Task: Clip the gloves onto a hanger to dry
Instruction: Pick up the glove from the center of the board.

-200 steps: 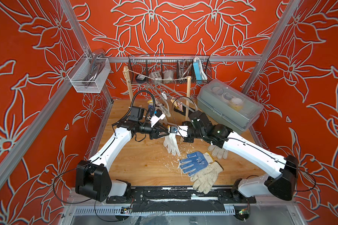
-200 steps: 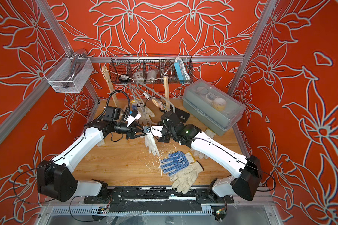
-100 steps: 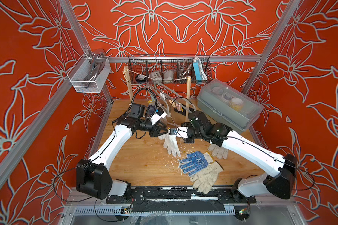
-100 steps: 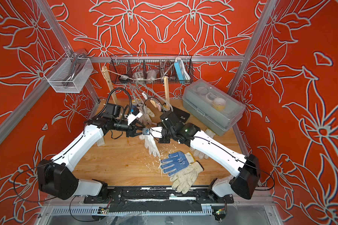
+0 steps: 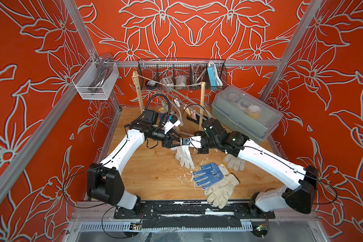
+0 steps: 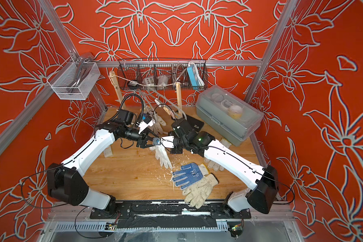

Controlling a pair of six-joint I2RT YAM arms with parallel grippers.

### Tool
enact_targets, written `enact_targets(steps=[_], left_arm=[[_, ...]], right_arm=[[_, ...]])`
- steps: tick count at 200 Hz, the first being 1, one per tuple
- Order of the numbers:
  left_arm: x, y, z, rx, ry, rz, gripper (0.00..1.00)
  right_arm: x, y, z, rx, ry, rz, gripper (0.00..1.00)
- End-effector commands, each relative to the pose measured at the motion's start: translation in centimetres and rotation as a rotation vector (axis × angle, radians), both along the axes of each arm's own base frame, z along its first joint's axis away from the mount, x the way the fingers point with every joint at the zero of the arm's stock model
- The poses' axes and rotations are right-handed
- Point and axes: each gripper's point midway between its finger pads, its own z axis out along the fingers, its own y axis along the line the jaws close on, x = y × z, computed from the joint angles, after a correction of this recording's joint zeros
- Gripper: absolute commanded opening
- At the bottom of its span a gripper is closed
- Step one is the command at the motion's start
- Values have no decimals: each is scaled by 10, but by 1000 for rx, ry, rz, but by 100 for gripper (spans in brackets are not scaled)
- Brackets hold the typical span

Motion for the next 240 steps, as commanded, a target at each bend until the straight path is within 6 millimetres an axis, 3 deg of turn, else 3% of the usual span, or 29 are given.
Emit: enact_targets(steps=[1, 37, 58, 64, 87, 107, 130, 163, 200, 240], left_arm=[[-7, -4, 9, -26, 0, -38, 46], [-4, -3, 3, 18, -6, -16, 16], [2, 1, 1, 63, -15, 15, 4], [4, 2, 1, 73, -20, 25, 2], [10, 3, 4, 74, -53, 64, 0], [13, 2, 10, 40, -90, 90, 0], [14, 2, 12, 28, -101, 102, 0], [11, 1, 17, 4, -105, 97, 1], [10, -1, 21, -36, -98, 97, 1], [10, 1, 18, -28, -92, 114, 4]], right_arm=[[-1, 2, 13, 36, 1, 3, 0], [2, 0, 14, 41, 2, -13, 0], [6, -2, 17, 85, 29, -54, 0], [9, -3, 19, 112, 47, -76, 5], [12, -2, 32, 236, 130, -144, 32], [8, 1, 45, 403, 299, -189, 47], [5, 6, 43, 538, 485, -240, 57], [19, 2, 19, 566, 607, -393, 62], [22, 15, 15, 628, 719, -387, 58], [20, 17, 12, 640, 761, -374, 15]])
